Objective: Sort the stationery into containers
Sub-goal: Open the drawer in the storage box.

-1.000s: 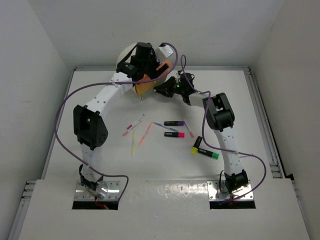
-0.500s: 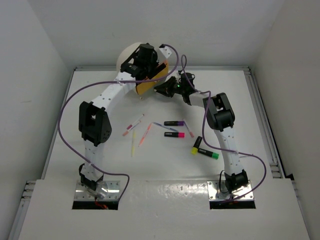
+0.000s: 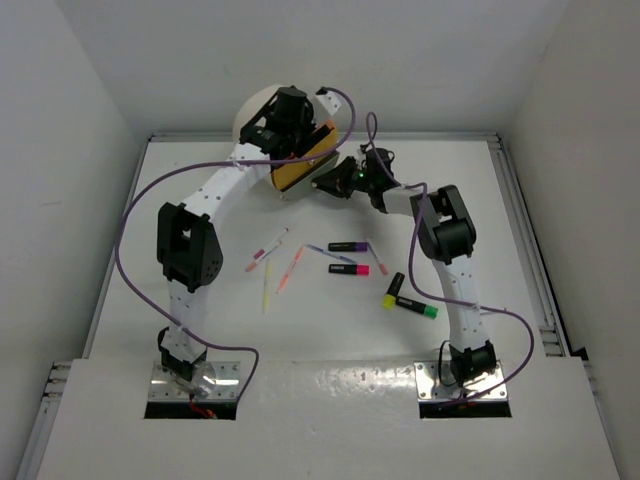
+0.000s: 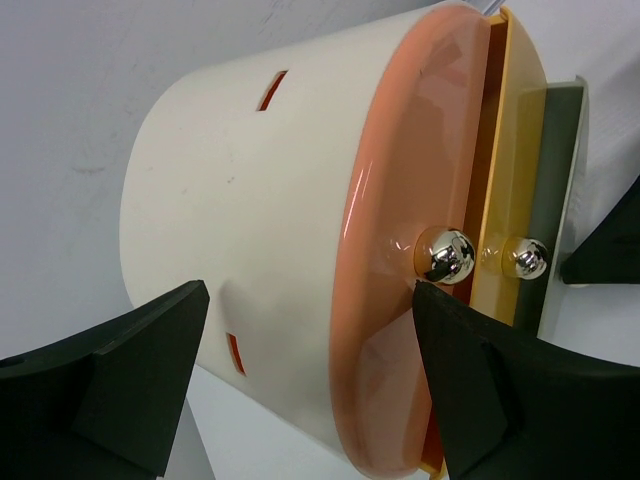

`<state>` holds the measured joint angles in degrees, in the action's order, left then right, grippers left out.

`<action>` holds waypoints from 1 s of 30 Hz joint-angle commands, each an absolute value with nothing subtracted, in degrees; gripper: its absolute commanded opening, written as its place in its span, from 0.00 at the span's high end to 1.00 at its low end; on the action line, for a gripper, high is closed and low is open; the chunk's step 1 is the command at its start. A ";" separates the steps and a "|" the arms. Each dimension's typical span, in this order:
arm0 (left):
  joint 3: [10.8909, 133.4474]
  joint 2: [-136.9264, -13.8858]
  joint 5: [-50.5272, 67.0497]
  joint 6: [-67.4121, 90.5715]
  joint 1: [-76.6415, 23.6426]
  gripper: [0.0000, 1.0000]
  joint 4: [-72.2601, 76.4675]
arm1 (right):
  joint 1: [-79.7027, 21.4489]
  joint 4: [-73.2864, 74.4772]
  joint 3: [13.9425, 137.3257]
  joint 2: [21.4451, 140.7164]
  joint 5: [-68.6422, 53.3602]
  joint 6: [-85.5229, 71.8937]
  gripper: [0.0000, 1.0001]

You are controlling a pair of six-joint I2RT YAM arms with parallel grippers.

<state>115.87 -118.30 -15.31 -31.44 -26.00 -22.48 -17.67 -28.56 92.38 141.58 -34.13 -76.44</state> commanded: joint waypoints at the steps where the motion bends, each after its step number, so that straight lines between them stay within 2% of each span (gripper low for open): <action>1: 118.39 -118.83 -16.08 -30.85 -24.96 0.11 -21.71 | -16.88 -30.76 91.15 137.20 -36.47 -76.29 1.00; 24: 120.23 -119.18 -14.15 -28.65 -24.52 0.10 -23.12 | -13.71 -29.09 79.90 130.52 -41.48 -71.63 0.98; 26: 120.32 -119.18 -13.98 -28.48 -24.61 0.10 -23.20 | -13.62 -29.27 79.11 130.17 -41.57 -71.46 0.94; 27: 120.32 -119.27 -13.89 -28.39 -24.52 0.10 -23.29 | -13.62 -29.27 78.84 130.25 -41.66 -71.37 0.84; 29: 120.41 -119.09 -13.71 -28.21 -24.61 0.10 -23.47 | -13.71 -28.74 79.19 130.60 -41.66 -71.37 0.71; 30: 120.41 -119.09 -13.71 -28.13 -24.52 0.10 -23.47 | -13.71 -28.57 79.71 130.78 -41.66 -71.11 0.56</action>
